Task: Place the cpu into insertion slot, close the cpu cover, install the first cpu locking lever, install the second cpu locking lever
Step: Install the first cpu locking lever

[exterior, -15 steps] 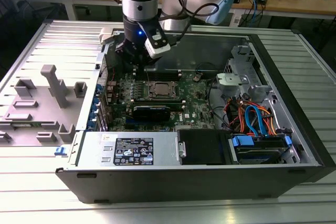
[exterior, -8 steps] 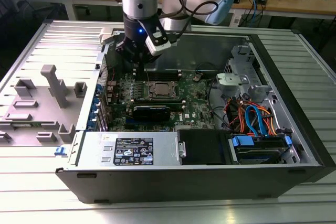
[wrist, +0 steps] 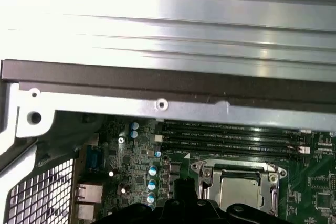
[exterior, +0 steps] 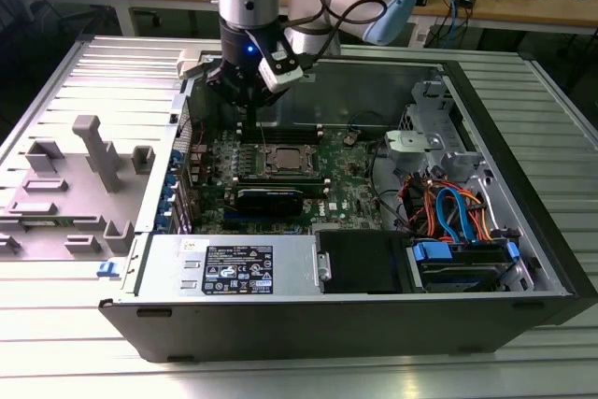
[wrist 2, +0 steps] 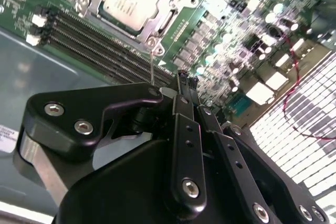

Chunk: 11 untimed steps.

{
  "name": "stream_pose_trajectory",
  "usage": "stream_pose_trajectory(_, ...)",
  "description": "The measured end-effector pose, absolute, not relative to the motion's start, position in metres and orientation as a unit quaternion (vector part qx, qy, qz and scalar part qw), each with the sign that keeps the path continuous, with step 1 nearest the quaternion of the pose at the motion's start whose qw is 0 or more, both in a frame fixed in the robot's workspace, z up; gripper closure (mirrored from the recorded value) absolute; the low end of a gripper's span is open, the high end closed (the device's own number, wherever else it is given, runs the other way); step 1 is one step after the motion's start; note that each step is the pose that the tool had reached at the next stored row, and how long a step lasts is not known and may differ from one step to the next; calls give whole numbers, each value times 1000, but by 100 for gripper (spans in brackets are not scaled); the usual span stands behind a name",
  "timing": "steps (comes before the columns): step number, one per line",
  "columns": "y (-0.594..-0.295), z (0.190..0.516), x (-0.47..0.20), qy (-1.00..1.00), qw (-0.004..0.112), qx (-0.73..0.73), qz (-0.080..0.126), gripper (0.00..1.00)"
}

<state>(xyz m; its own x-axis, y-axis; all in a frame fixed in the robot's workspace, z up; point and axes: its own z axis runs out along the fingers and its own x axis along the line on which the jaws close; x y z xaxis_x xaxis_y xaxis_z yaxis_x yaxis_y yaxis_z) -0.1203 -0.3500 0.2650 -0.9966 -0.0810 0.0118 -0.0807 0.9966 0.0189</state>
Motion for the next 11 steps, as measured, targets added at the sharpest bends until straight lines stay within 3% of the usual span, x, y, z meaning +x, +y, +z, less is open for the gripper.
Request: stream_pose_trajectory(11, -346, 264, -116, -999, -2, 42, -7, 89)
